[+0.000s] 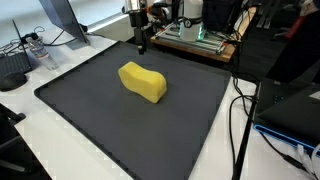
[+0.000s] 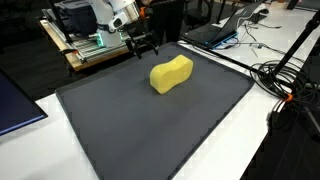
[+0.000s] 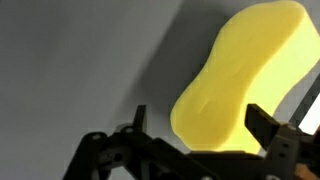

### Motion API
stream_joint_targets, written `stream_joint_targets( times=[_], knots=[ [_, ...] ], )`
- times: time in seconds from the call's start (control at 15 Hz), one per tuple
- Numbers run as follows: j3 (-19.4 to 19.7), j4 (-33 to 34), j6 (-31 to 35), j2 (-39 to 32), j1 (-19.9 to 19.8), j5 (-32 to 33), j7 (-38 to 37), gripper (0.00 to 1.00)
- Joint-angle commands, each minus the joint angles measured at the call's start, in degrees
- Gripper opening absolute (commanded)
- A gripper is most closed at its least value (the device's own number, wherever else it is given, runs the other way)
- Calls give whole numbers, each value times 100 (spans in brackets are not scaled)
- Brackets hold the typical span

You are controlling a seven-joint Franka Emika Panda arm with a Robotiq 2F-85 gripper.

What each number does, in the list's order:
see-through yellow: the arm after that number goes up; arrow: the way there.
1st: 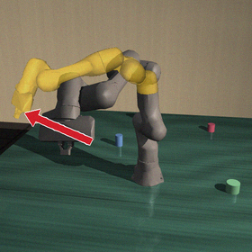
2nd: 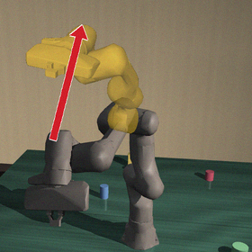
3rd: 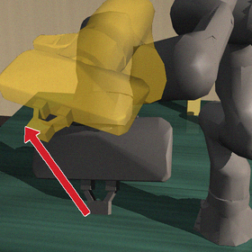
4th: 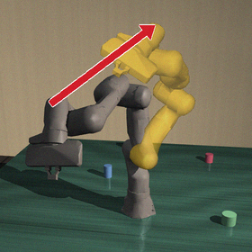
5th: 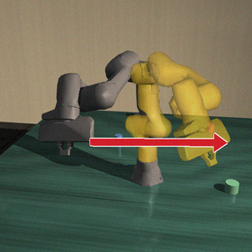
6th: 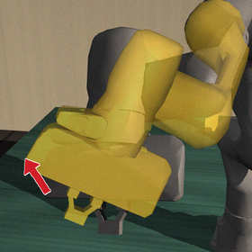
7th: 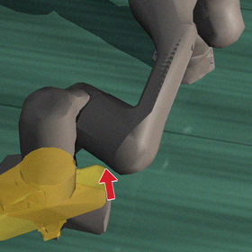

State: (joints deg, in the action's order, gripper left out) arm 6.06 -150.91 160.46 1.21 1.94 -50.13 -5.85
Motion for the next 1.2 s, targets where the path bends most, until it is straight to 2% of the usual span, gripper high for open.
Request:
stream_joint_targets(
  times=[0.0,0.33,0.53,0.8,1.13],
  knots=[
    [-17,187,68,-290,28,-439,388,100],
    [-195,244,547,-598,226,-10,-236,100],
    [-458,149,955,-660,269,578,-954,100],
    [16,-72,1033,-662,797,2305,-2721,100],
    [1022,-14,654,-429,1620,4654,-5000,100]
  ],
)
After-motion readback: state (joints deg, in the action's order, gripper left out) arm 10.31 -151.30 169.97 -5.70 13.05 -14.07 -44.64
